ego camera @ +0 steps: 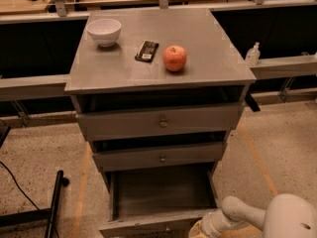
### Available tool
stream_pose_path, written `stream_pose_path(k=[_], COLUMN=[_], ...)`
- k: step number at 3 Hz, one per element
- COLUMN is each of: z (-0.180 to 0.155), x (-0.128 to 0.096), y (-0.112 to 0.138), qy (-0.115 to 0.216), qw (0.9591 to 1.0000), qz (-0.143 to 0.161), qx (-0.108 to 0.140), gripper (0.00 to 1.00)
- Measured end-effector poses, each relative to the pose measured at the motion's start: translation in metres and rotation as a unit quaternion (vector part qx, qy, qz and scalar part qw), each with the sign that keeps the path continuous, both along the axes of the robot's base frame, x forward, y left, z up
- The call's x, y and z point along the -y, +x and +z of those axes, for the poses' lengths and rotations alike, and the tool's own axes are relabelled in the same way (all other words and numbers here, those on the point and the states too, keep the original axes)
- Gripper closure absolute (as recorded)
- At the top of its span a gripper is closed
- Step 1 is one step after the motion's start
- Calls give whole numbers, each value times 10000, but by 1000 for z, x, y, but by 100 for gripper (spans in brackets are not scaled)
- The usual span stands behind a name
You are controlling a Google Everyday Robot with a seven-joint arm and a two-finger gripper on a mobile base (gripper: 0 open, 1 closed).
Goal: Close bottom drawer
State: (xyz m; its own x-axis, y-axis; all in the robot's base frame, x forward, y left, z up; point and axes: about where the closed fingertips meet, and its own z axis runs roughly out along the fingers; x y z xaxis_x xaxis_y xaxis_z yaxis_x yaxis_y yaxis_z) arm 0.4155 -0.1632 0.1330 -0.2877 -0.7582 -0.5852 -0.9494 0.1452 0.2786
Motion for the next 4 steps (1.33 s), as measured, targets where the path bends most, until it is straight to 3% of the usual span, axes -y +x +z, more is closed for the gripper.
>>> stream_pose_path(k=[3,4], z=[7,32], x=[11,24], y=[28,7], qy=[247,73], qw=[9981,9973], qz=[-406,-227], qx=[385,694], gripper=[100,100])
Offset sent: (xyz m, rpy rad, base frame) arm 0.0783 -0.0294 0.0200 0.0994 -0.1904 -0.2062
